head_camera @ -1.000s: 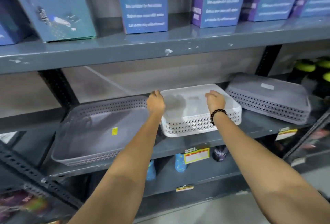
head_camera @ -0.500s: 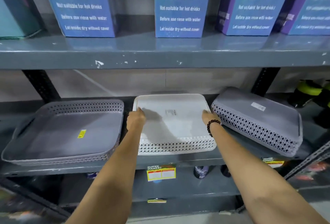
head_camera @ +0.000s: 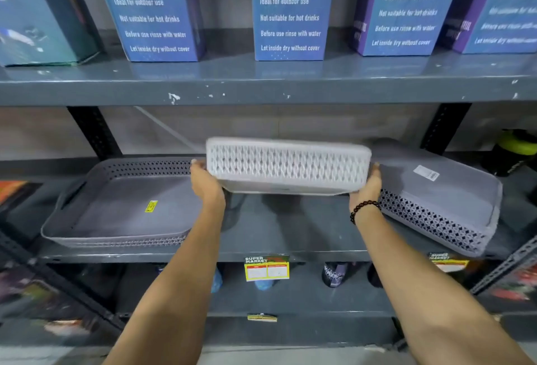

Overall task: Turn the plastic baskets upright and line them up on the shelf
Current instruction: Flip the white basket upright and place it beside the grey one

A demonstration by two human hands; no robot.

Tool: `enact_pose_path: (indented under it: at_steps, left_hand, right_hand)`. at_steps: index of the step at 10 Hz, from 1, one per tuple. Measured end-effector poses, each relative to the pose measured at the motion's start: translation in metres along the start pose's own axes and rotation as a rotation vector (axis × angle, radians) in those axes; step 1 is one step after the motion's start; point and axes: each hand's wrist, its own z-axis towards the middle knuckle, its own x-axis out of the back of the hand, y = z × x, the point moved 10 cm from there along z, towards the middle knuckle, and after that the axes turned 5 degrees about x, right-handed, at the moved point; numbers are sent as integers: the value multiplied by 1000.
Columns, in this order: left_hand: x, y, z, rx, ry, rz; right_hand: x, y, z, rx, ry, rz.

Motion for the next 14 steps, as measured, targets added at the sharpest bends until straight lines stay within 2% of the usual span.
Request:
enact_pose_path:
  at_steps: [1,2,3,4,6,7,8,9,11,13,14]
  left_hand:
    - [1,-17,10,84,-119,-28]
    - [4,-32,19,188,-202,138]
    - [7,-37,17,227,-190,222]
    - [15,-29,8,212,-125,320]
    - [26,-35,-13,127,-74,616]
    - [40,-40,-19,118,47,745]
    - [46,-33,-30,36,165,797]
    - [45,-25,-32,-39,200,818]
    - [44,-22,-31,-108,214,828]
    - [36,-7,-44,-277,220,912]
    - [14,8,-54,-416,179,952]
  right_hand:
    - [8,5,-1,-74,-22,-20]
    - [13,9,0,-168,-52,-201]
    - [23,12,13,-182,-10,-290]
    - [38,15,33,-160,-11,-482]
    - [47,13,19,-135,-5,-795]
    - [45,16,6,-135,-33,-824]
    - [41,20,1,-110,-93,-866]
    - [40,21,2,-84,-88,-858]
    - [41,23,7,-61,-52,-895]
    - [32,16,-2,-13,-75,-970]
    - [36,10,-10,24,16,-905]
